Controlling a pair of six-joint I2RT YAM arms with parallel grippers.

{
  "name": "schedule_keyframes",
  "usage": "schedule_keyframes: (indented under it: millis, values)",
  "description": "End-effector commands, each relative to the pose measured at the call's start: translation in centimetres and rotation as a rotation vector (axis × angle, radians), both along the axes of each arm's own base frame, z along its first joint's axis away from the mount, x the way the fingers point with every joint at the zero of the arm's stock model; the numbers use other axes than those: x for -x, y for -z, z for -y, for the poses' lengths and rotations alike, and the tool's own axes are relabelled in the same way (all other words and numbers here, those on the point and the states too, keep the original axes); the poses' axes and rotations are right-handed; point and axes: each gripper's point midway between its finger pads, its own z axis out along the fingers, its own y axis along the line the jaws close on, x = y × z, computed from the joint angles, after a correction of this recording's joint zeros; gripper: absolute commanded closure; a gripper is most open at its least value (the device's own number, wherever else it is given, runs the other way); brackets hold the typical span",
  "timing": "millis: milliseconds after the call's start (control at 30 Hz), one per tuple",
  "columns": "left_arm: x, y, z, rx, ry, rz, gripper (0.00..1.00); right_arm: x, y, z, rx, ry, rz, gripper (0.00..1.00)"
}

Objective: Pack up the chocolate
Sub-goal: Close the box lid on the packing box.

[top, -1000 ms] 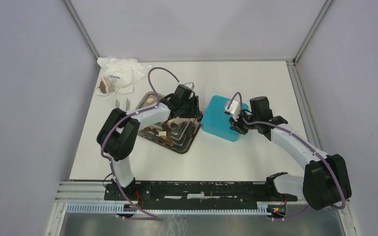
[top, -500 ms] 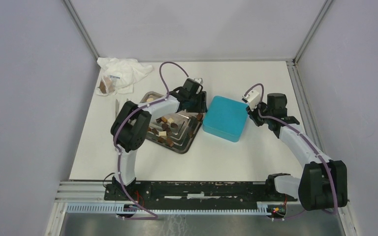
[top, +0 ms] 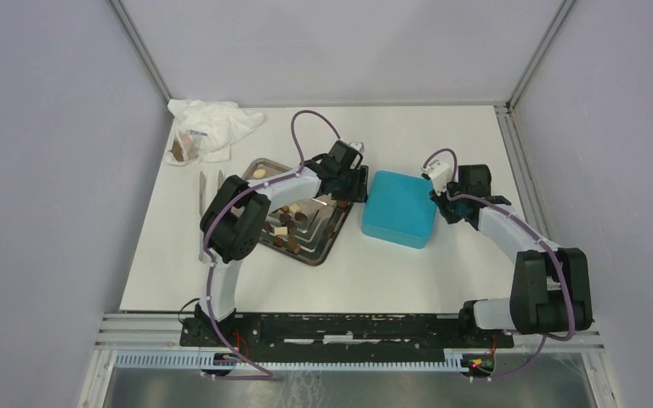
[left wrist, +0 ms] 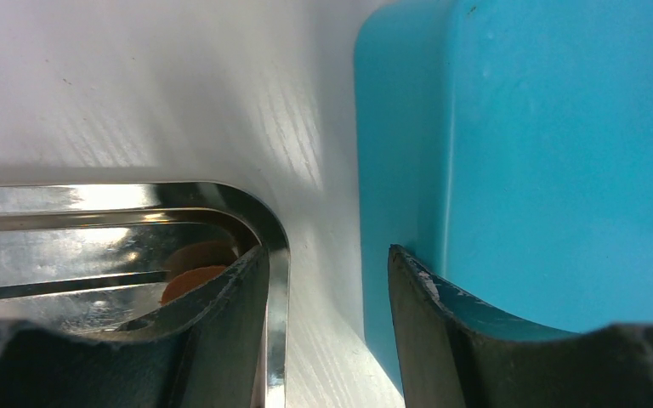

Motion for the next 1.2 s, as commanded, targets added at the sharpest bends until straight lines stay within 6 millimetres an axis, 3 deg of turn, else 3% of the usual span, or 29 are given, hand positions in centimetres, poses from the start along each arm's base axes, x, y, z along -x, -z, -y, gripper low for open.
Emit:
schedule_keyframes:
  millis: [0,67,167,267,433,567,700,833,933,1033,1167]
  values:
    - [-0.1,-1.3,1.5,0.036,0.061,0.038,0.40,-2.3,-6.0,4.1,0.140,0.090,0.218,0.74]
    - [0.0,-1.2,1.5,0.037,0.058,0.034,0.40,-1.9,-7.9,2.1,0.052,-0.002,0.288,0.71]
    - [0.1,-1.1,1.7,0.042,0.057,0.027,0.40,0.0,-9.5,-3.7,-0.177,-0.254,0.321,0.64]
    - [0.2,-1.0,1.8,0.046,0.056,0.022,0.40,1.2,-8.7,-5.9,-0.269,-0.352,0.229,0.64]
    - [0.4,-0.9,2.0,0.048,0.052,0.015,0.40,1.9,-4.5,-4.7,-0.191,-0.353,0.049,0.69]
    - [0.4,-0.8,2.0,0.038,0.048,0.005,0.40,1.7,-1.0,-1.4,-0.038,-0.247,-0.059,0.70]
    - [0.3,-1.0,2.2,0.034,0.048,0.007,0.40,1.8,0.5,0.5,0.044,-0.185,-0.130,0.72]
    - [0.0,-1.5,1.7,0.015,0.039,0.031,0.40,1.0,-2.0,-1.2,-0.038,-0.227,-0.037,0.72]
    - [-0.6,-2.5,0.8,-0.011,0.015,0.074,0.39,-0.5,-6.2,-2.7,-0.103,-0.262,0.129,0.70]
    - [-1.0,-3.6,-0.5,-0.037,-0.007,0.108,0.39,-2.7,-10.2,-2.8,-0.113,-0.241,0.269,0.70]
    - [-1.3,-5.1,-2.3,-0.063,-0.033,0.148,0.39,-4.9,-11.8,-3.0,-0.135,-0.221,0.268,0.72]
